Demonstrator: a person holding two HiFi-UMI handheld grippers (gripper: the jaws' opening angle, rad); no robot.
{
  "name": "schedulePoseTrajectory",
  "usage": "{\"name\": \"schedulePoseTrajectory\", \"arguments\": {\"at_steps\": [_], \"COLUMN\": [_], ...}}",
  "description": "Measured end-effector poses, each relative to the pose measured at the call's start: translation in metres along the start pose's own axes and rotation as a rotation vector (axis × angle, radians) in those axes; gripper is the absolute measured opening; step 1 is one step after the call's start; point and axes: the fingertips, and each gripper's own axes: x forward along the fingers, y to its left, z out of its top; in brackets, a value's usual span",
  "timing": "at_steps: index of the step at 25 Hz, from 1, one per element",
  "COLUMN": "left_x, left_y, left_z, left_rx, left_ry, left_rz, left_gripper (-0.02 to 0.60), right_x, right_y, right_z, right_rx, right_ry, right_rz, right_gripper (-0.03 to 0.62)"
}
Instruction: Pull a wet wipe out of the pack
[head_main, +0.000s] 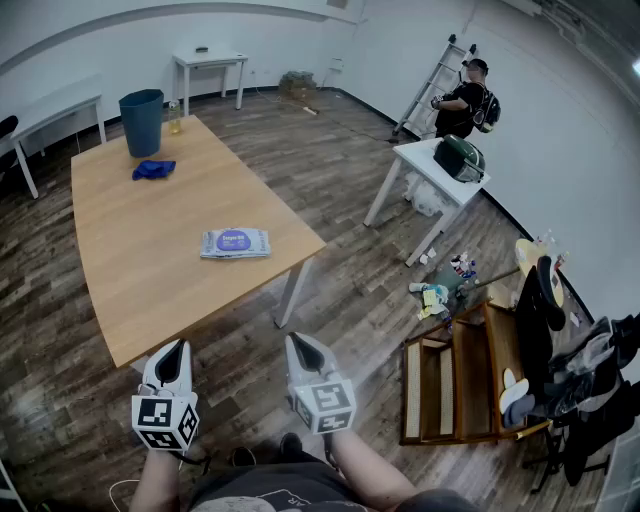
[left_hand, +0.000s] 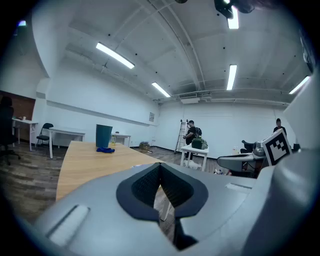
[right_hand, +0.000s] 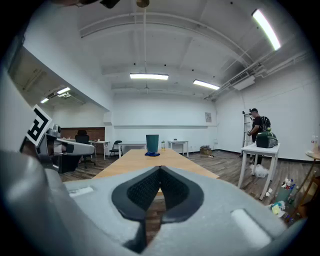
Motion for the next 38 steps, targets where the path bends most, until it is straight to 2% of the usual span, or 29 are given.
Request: {"name": "schedulePoseTrajectory", "arguments": {"at_steps": [6, 12, 16, 22, 25, 30, 34, 38], "left_x": [0.000, -0.002, -0.006, -0.008, -0.004, 0.011, 0.031, 0.062], "left_y": [0.005, 0.005, 0.005, 0.017, 0.017, 0.021, 0.026, 0.028], "left_z": [0.000, -0.006, -0.011, -0.017, -0.022, -0.023, -0.023, -0.017], "left_rx": [-0.009, -0.014, -0.031, 0.005, 0.011, 0.043, 0.049, 0.076], "left_ry": [0.004, 0.015, 0.010, 0.008, 0.016, 0.027, 0.028, 0.028], "left_rz": [-0.014, -0.031, -0.046, -0.005, 0.000, 0.007, 0.017, 0.013], "left_gripper": [0.018, 0.018, 0.018, 0.018, 0.018, 0.018, 0.018, 0.018], "right_x": [0.004, -0.004, -0.009, -0.020, -0.020, 0.001, 0.029, 0.067], "right_y": [0.012, 0.006, 0.004, 0.007, -0.002, -0.017, -0.033, -0.051], "right_z": [0.002, 0.006, 0.000, -0.010, -0.021, -0.029, -0.025, -0.019], "right_rx": [-0.016, -0.073, -0.045, -0.070, -0.047, -0.020, -0.033, 0.015], "right_ry": [0.002, -0.039, -0.041, -0.015, 0.013, 0.022, -0.013, -0.022], "right_rz": [0.006, -0.079, -0.090, -0.092, -0.108, -0.117, -0.124, -0.087], "right_gripper": [-0.009, -0.010, -0.009, -0.009, -0.009, -0.009, -0.009, -0.009]}}
